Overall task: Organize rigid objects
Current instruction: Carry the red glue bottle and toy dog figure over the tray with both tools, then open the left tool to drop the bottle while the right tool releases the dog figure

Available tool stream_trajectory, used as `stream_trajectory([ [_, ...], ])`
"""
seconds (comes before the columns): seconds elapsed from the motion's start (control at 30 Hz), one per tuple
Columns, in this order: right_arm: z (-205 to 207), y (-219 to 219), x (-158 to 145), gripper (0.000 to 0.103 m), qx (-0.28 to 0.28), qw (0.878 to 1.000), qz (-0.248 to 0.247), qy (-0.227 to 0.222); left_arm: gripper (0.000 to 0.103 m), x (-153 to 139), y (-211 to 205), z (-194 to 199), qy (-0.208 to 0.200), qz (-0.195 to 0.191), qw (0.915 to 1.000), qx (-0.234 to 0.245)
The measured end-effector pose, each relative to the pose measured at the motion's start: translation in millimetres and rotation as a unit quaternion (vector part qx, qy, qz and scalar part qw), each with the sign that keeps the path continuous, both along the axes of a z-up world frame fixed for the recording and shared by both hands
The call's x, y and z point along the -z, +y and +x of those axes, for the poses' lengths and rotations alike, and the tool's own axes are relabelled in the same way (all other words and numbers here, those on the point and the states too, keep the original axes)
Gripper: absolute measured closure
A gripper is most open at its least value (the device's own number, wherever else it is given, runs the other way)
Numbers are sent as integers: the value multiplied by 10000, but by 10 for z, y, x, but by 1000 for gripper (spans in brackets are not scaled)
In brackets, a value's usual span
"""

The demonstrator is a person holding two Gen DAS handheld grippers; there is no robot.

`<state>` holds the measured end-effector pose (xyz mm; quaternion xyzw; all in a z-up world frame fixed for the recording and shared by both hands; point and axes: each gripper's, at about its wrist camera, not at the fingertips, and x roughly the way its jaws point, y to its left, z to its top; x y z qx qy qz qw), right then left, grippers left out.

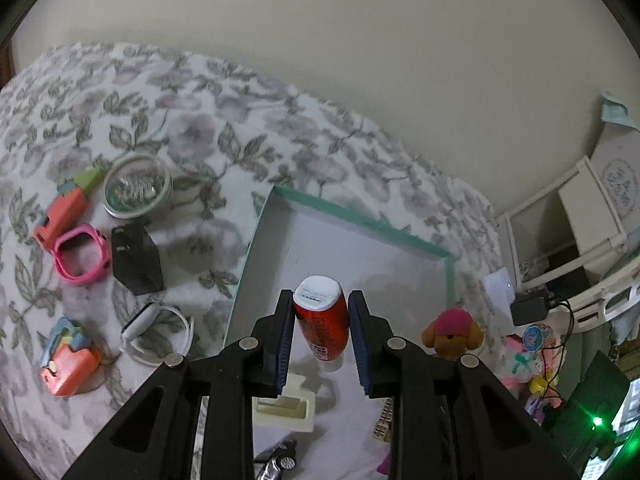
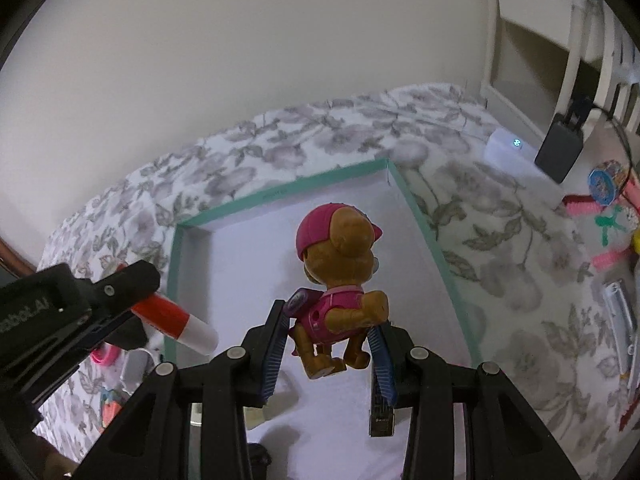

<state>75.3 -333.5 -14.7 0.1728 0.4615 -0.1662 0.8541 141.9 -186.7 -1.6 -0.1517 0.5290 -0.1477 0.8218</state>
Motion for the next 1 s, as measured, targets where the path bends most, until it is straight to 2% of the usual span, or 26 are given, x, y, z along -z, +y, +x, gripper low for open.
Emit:
stream_trajectory([
  [0.17, 79, 25, 223, 61, -112, 9994, -92, 301, 75, 279, 2, 102, 229, 100, 9997, -9],
  [0.33, 134, 30, 317, 61, -199, 9989, -155, 406, 75, 452, 7, 149, 382, 99, 9992, 2],
  [0.5, 151, 29, 383, 61, -234, 9983, -137, 522, 75, 488, -28, 157, 314, 165, 9993, 92],
  [0.8, 161, 66, 397, 61, -360, 9975, -190, 573, 74, 709, -12, 186, 621, 254, 9977, 57],
  [0.87, 164, 63, 399, 61, -358, 9975, -183, 577, 74, 720, 1, 191, 677, 187, 9975, 62],
  [1.0, 171, 75, 402, 60, -362, 9972, -212, 614, 74, 666, -8, 165, 669, 302, 9972, 144],
])
